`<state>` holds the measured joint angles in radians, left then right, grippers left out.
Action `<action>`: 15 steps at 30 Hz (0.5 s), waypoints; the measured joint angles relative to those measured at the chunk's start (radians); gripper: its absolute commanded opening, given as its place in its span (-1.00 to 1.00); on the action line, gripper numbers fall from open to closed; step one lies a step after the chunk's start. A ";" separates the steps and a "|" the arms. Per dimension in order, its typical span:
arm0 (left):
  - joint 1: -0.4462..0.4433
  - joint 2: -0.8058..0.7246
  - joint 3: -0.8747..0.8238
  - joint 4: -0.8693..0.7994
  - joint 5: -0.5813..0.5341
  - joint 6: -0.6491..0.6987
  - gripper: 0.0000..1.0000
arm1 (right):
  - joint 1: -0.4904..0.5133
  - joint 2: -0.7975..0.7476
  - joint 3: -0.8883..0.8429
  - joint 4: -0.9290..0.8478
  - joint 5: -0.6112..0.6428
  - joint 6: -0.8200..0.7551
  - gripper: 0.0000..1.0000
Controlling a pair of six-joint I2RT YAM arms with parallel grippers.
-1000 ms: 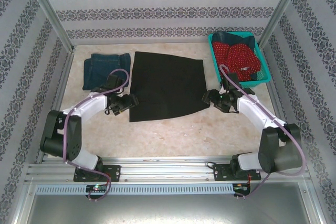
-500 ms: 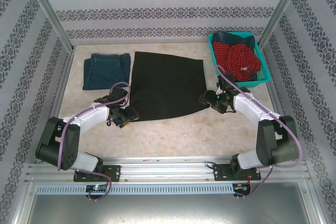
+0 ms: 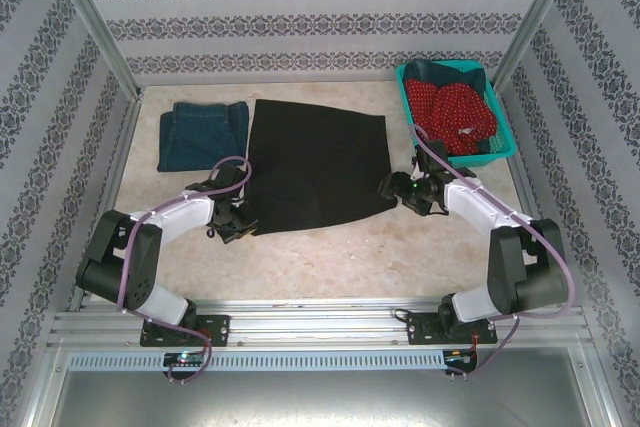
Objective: Fold and stack the skirts
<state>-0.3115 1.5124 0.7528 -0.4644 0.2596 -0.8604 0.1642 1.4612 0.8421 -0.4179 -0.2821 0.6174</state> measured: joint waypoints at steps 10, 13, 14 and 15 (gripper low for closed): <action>-0.007 0.000 0.006 0.009 0.005 0.003 -1.00 | -0.005 0.196 0.069 0.058 -0.034 -0.068 -0.58; -0.007 -0.003 0.024 0.007 0.005 0.012 -1.00 | 0.003 0.208 0.102 0.063 -0.044 -0.101 -0.77; -0.002 -0.013 0.029 0.006 0.003 0.017 -1.00 | 0.013 0.207 0.119 0.063 -0.044 -0.121 -0.84; 0.000 -0.024 0.030 0.004 0.001 0.018 -1.00 | 0.023 0.206 0.134 0.064 -0.041 -0.133 -0.91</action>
<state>-0.3119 1.4879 0.7830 -0.4603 0.2607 -0.8421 0.1867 1.6672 0.9756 -0.3542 -0.3233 0.4843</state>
